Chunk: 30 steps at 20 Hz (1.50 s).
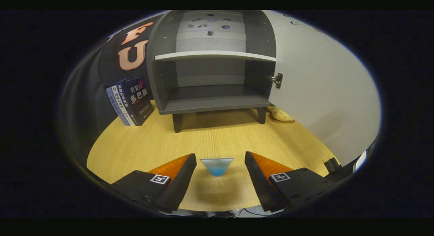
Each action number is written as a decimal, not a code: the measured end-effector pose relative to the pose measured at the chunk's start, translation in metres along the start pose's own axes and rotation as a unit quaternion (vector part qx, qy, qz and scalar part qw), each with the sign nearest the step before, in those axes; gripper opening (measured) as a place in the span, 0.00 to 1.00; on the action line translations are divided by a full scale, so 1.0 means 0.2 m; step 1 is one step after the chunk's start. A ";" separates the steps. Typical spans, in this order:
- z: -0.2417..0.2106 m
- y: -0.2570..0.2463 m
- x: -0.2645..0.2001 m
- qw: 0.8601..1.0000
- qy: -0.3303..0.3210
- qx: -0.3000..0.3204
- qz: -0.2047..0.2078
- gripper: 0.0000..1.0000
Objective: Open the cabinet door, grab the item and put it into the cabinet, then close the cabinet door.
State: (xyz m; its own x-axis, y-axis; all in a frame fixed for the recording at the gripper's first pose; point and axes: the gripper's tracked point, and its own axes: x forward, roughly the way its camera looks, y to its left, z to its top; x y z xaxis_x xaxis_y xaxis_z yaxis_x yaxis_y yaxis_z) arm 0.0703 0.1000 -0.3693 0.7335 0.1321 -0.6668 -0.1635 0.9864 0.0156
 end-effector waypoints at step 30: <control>0.82 0.12 -0.21 0.996 -0.052 0.031 0.061 0.65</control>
State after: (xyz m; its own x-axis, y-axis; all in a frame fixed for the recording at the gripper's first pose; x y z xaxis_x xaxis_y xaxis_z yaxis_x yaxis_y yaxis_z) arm 0.1429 0.1349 -0.2192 0.7763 0.2569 -0.5757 -0.2159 0.9663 0.1400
